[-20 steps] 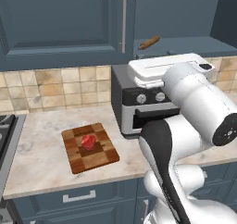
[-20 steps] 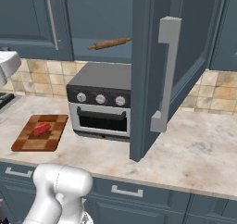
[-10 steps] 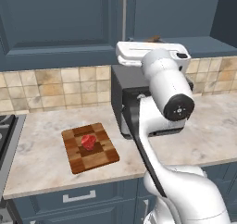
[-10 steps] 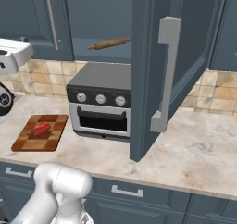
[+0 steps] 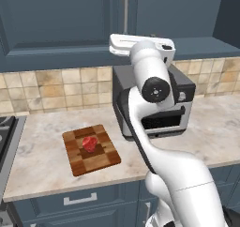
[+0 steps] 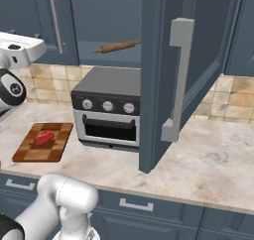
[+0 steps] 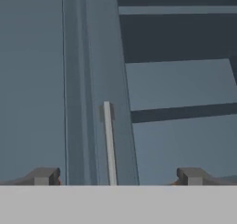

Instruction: Open the cabinet, retrieve the rolling pin, and place it next to the meat on the cutting board to prepare for tenderizing.

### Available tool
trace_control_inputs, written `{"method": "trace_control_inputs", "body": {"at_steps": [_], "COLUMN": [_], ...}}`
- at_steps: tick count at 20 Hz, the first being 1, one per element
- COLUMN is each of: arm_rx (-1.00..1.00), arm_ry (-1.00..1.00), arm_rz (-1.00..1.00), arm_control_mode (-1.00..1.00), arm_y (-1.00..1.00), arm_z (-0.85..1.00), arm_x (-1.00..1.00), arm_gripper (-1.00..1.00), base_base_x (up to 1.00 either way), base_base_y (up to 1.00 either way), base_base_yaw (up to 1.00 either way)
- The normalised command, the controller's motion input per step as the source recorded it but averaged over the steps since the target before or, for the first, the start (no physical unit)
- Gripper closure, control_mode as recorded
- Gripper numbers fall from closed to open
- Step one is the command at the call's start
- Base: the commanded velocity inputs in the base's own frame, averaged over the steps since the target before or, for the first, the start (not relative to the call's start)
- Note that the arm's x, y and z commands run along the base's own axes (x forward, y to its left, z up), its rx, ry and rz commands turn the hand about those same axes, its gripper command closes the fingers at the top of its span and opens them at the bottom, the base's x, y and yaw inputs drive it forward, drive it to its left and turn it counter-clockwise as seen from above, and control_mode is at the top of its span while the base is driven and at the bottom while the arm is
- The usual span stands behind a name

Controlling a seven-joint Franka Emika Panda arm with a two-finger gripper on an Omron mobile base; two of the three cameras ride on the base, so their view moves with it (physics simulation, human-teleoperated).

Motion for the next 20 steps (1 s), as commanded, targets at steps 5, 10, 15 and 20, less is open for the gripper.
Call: {"method": "trace_control_inputs", "body": {"at_steps": [5,10,15,20], "arm_rx": [0.00,0.00,0.00,0.00], "arm_ry": [0.00,0.00,0.00,0.00], "arm_rz": [0.00,0.00,0.00,0.00], "arm_control_mode": [-1.00,-1.00,-1.00,-1.00], "arm_y": [0.00,0.00,0.00,0.00], "arm_z": [-0.03,-0.06,-0.03,0.00], "arm_x": [0.58,0.57,0.54,0.51], "arm_gripper": [-1.00,-1.00,-1.00,-1.00], "base_base_x": [0.00,0.00,0.00,0.00], "base_base_y": [0.00,0.00,0.00,0.00], "base_base_yaw": [0.00,0.00,0.00,0.00]}}
